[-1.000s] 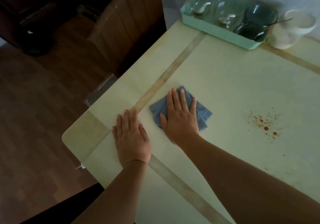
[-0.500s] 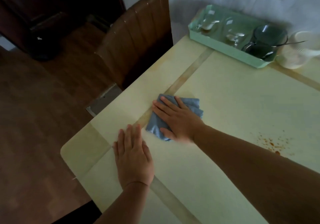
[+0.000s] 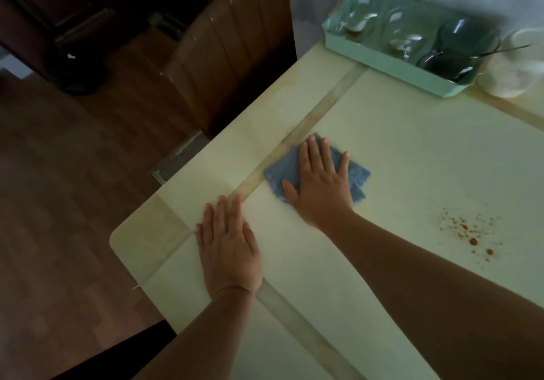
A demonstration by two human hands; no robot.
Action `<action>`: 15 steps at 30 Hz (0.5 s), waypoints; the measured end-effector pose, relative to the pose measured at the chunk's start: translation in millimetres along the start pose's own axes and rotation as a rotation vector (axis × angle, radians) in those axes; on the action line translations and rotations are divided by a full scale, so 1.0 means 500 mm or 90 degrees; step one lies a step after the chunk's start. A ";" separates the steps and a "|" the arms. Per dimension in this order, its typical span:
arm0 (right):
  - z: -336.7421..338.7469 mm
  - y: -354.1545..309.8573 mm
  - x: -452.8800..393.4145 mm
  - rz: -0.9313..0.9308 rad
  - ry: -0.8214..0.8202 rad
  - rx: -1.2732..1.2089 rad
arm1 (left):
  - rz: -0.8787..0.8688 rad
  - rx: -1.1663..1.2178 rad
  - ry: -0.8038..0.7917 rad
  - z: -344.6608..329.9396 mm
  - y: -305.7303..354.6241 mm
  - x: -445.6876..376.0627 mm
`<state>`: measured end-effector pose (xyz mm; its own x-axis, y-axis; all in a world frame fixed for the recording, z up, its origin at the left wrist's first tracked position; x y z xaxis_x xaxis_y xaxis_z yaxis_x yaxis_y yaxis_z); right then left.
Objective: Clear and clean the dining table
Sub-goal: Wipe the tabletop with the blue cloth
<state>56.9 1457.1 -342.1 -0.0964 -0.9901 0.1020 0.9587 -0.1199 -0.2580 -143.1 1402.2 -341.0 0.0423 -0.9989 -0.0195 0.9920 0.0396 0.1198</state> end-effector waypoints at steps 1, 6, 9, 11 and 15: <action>-0.003 0.010 0.030 0.044 -0.016 0.013 | -0.003 -0.002 -0.004 0.000 0.001 0.001; -0.001 0.076 0.187 0.123 -0.042 0.047 | -0.016 -0.022 -0.014 0.004 0.005 0.003; 0.003 0.115 0.295 0.053 -0.036 0.032 | -0.021 -0.040 -0.015 0.004 0.013 0.007; -0.004 0.122 0.358 0.012 -0.038 0.016 | -0.016 -0.054 -0.022 0.001 0.006 0.005; -0.006 0.132 0.418 -0.001 -0.046 0.015 | 0.001 -0.087 -0.047 0.011 0.031 0.009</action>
<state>99.2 1242.2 -340.5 -0.0788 -0.9820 0.1719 0.9647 -0.1186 -0.2351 -128.4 1398.0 -333.9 0.0396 -0.9977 0.0549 0.9991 0.0388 -0.0167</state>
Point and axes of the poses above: each hand's wrist, its own x-axis away from the middle knuckle, its own z-axis out of the back of the hand, y = z × x, the point moved 8 cm from there along -x, towards the middle knuckle, and after that the axes turned 6 degrees about -x, right-handed, at the moved point
